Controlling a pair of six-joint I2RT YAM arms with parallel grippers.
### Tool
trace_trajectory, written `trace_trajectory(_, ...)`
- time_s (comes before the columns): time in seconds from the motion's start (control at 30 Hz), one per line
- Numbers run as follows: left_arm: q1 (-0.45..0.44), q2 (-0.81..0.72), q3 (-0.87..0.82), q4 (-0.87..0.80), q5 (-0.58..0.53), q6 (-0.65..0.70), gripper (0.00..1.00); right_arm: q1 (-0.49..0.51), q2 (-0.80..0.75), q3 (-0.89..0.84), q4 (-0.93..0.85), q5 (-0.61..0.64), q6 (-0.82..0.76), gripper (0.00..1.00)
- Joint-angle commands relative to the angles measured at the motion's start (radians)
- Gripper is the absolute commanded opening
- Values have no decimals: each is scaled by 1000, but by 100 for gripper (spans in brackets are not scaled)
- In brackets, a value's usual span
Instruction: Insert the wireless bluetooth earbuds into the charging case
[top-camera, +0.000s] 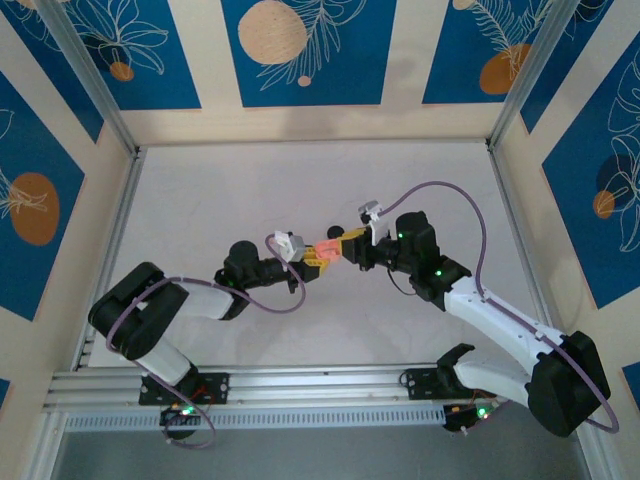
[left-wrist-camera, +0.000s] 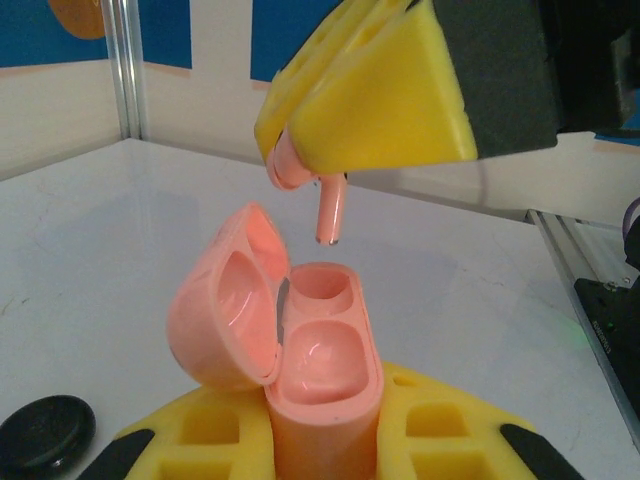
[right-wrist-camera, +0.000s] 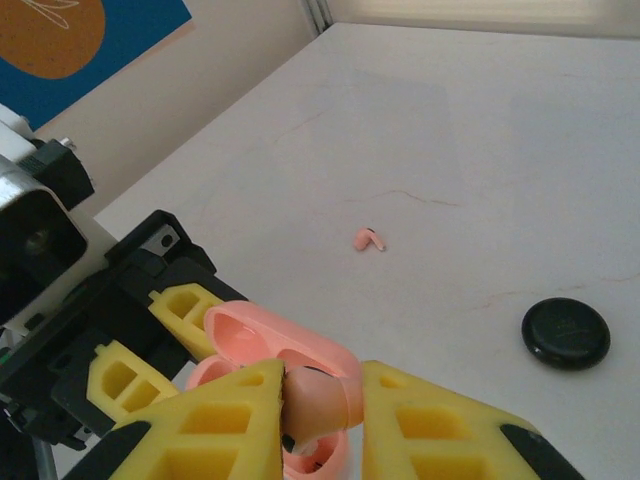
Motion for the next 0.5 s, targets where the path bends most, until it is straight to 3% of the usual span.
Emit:
trace_trajectory(0.0, -5, -29, 6, 57, 25, -19, 11, 11, -4, -12, -18, 18, -37, 22)
trace_trajectory(0.47, -6, -51, 5, 59, 23, -21, 11, 45, 21, 2, -59, 62, -85, 22)
